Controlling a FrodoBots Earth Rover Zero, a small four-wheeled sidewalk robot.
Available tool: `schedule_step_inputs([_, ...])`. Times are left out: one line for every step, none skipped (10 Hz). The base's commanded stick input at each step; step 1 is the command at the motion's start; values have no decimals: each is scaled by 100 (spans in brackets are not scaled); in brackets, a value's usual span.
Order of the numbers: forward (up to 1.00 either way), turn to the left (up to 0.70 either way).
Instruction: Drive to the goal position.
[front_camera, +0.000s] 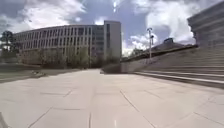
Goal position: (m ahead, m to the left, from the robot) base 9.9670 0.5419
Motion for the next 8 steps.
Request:
schedule_step_inputs([70,0])
schedule_step_inputs([70,0])
schedule_step_inputs([70,0])
schedule_step_inputs([70,0])
schedule_step_inputs([70,0])
schedule_step_inputs([70,0])
schedule_step_inputs([70,0])
schedule_step_inputs([70,0])
